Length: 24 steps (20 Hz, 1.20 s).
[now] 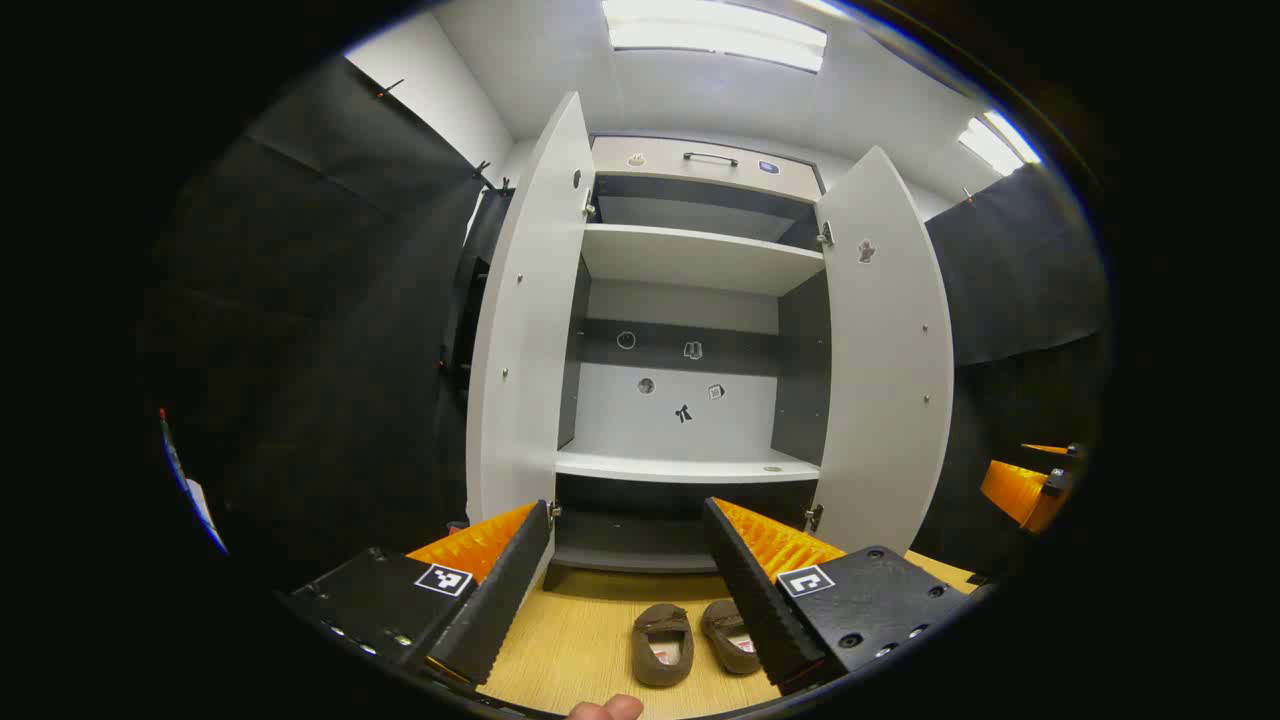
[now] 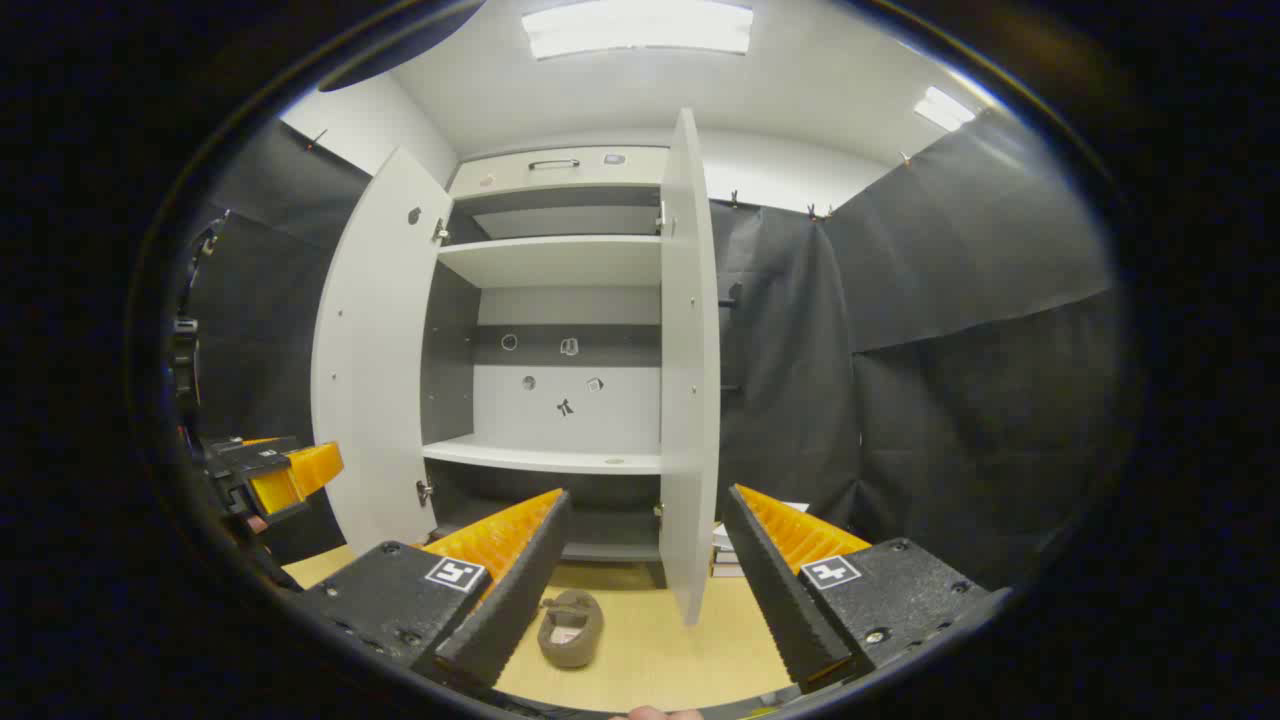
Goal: Grab one shoe with the right hand and put it into the shoe cabinet, grab the other shoe with the left hand and put it into the shoe cabinet; then close the right door with the right hand and the left door with the left hand.
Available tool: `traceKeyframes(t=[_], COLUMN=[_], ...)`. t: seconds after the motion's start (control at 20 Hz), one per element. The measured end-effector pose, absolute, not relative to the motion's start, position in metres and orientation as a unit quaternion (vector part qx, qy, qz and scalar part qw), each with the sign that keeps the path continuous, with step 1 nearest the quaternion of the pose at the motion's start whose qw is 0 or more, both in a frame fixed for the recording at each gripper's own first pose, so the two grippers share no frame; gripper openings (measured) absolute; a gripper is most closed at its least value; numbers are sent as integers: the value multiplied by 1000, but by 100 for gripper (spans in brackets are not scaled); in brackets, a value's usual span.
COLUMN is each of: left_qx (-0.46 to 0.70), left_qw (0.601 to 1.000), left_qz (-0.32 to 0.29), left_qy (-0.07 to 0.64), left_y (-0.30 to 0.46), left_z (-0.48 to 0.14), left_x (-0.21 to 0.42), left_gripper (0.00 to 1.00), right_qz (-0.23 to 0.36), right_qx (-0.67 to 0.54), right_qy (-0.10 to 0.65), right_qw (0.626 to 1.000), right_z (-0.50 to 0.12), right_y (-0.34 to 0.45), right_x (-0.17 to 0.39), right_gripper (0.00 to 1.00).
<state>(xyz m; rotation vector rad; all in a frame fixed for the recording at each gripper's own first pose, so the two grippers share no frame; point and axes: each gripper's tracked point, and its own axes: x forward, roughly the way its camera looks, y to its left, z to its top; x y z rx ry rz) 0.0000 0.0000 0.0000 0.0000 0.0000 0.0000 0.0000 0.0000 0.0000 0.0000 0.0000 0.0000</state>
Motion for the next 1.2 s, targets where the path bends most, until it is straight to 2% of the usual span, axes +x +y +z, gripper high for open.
traceKeyframes(t=[0.8, 1.05, 1.2], left_qx=[6, 3, 8], left_qw=[1000, 1000, 1000], left_qz=[2, 2, 8], left_qy=[-7, -13, -20], left_y=[5, 6, 10], left_z=[-6, -3, 1], left_x=[13, 12, 11], left_gripper=[95, 95, 95], right_qz=[12, 30, 59], right_qx=[-9, -19, -29], right_qy=[8, 9, 21], right_qw=[1000, 999, 998], right_z=[-4, -1, -9], right_y=[15, 27, 48], right_x=[23, 28, 41], right_gripper=[99, 100, 99])
